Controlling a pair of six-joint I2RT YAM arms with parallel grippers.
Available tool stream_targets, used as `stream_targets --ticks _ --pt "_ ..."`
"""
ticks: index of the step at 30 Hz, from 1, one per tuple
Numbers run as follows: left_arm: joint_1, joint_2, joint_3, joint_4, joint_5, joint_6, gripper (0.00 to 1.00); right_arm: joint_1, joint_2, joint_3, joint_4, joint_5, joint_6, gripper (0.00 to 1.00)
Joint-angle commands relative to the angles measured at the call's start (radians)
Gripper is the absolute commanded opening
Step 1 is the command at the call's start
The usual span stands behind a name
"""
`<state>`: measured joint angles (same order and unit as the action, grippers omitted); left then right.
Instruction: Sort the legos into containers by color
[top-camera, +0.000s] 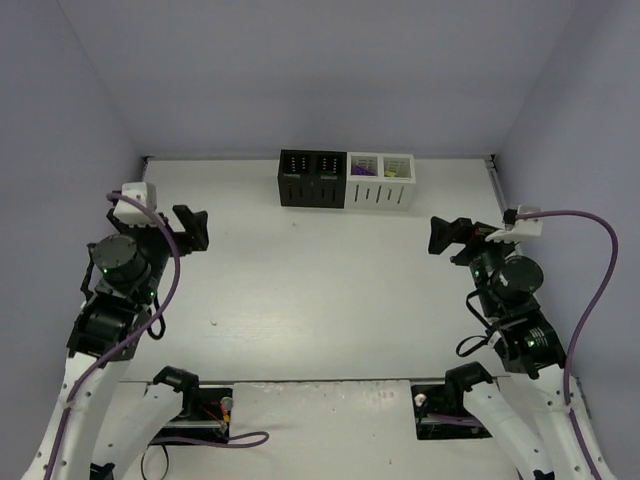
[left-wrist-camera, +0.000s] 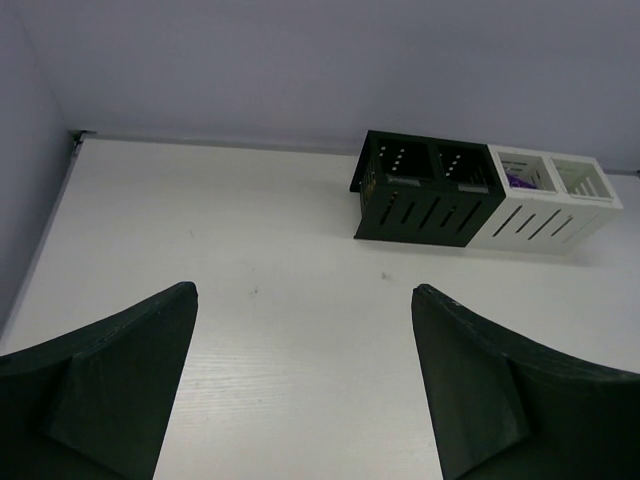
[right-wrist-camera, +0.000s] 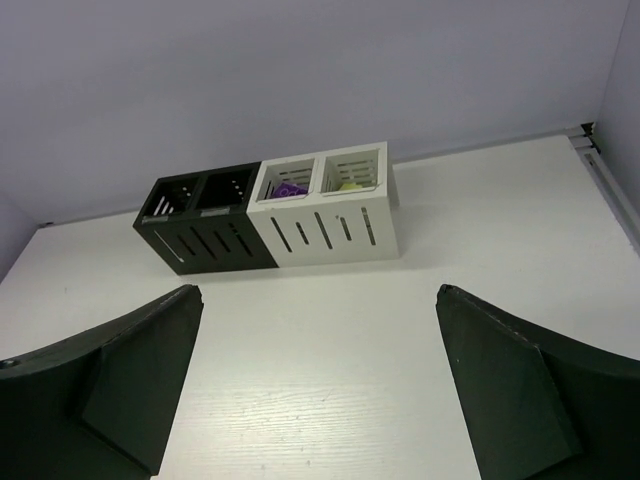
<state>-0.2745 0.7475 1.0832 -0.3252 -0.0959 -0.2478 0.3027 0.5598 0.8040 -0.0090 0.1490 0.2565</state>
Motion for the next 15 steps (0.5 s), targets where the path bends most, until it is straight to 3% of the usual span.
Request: stream_targets --ticks 1,8,15 --pt "0.001 -0.057 -0.057 -0.025 -0.030 -0.013 0.81 0.001 0.017 -0.006 0.014 -0.026 0.029 1.00" --pt "0.006 -0.160 -0.209 -0.008 -0.084 -0.027 0.81 0.001 0.077 -0.009 -0.023 -0.028 0.030 1.00" --pt "0.024 -0.160 -0.229 -0.028 -0.085 -0.016 0.81 0.001 0.078 -0.015 -0.026 -0.002 0.038 1.00"
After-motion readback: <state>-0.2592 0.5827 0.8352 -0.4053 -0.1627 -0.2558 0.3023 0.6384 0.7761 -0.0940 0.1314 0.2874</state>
